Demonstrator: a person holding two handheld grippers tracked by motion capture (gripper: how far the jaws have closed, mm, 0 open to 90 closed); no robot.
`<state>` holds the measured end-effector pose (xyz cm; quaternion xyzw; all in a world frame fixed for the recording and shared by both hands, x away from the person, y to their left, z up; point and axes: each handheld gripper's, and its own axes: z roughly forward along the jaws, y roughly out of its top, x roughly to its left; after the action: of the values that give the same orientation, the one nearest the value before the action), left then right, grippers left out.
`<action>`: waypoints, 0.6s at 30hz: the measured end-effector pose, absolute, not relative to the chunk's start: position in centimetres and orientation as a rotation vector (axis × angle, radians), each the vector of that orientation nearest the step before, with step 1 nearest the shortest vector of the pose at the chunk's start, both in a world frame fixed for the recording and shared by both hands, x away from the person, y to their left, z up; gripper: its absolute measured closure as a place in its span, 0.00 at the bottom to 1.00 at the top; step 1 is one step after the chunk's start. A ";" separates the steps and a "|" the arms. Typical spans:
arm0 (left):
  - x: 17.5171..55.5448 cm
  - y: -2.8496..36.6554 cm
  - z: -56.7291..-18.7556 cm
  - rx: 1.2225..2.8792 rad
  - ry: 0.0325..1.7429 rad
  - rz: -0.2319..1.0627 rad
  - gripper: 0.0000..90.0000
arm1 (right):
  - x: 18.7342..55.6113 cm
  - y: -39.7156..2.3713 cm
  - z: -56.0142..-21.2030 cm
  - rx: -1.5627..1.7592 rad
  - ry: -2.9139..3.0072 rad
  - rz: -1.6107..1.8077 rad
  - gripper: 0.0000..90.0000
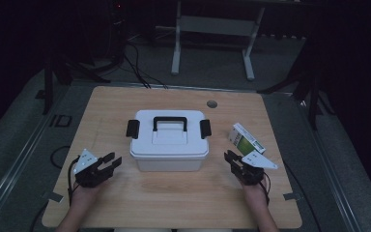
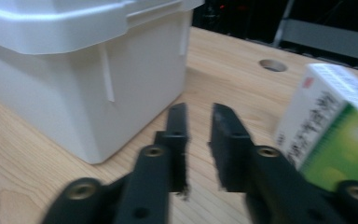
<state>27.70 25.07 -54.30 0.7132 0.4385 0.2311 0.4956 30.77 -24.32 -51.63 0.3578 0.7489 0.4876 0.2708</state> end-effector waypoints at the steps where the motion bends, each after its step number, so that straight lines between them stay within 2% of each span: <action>1: 27.9 24.9 -54.3 1.737 1.061 0.558 0.71 | 31.1 -23.8 -51.7 0.959 2.029 1.317 0.94; 4: 28.5 24.4 -54.3 1.739 1.065 0.536 0.77 | 31.8 -22.8 -52.0 0.949 2.057 1.313 1.00; 12: 31.0 23.3 -54.3 1.755 1.085 0.496 0.98 | 33.6 -20.3 -52.6 0.964 2.090 1.343 1.00; 18: 32.1 22.2 -54.2 1.747 1.042 0.473 1.00 | 34.7 -19.4 -52.7 0.988 2.092 1.386 1.00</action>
<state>32.09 22.25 -54.23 0.7232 0.4312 0.1959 0.5026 34.74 -19.45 -52.69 0.3573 0.7566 0.5013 0.2203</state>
